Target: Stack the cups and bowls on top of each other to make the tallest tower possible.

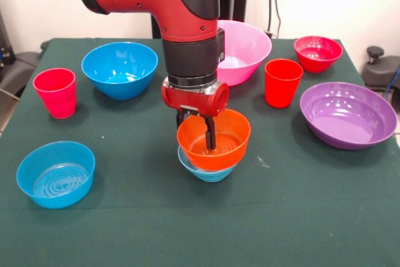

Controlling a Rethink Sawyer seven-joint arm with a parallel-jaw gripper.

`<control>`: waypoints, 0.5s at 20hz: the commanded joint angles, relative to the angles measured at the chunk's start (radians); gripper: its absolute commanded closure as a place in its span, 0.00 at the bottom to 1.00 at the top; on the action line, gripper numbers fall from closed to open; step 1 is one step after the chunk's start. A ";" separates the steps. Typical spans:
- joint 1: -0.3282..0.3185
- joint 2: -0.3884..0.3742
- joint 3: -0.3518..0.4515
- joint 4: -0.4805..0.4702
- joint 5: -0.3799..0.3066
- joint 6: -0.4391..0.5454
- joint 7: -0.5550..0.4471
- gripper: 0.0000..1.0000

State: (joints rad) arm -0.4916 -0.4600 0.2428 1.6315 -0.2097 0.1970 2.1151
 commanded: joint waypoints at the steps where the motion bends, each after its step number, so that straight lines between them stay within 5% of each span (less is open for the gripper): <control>1: -0.005 0.011 0.074 0.004 0.004 0.098 0.012 0.00; 10: 0.001 -0.035 0.076 0.000 0.016 0.189 -0.013 0.00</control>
State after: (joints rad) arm -0.4940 -0.4673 0.2528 1.6327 -0.2097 0.2193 2.1151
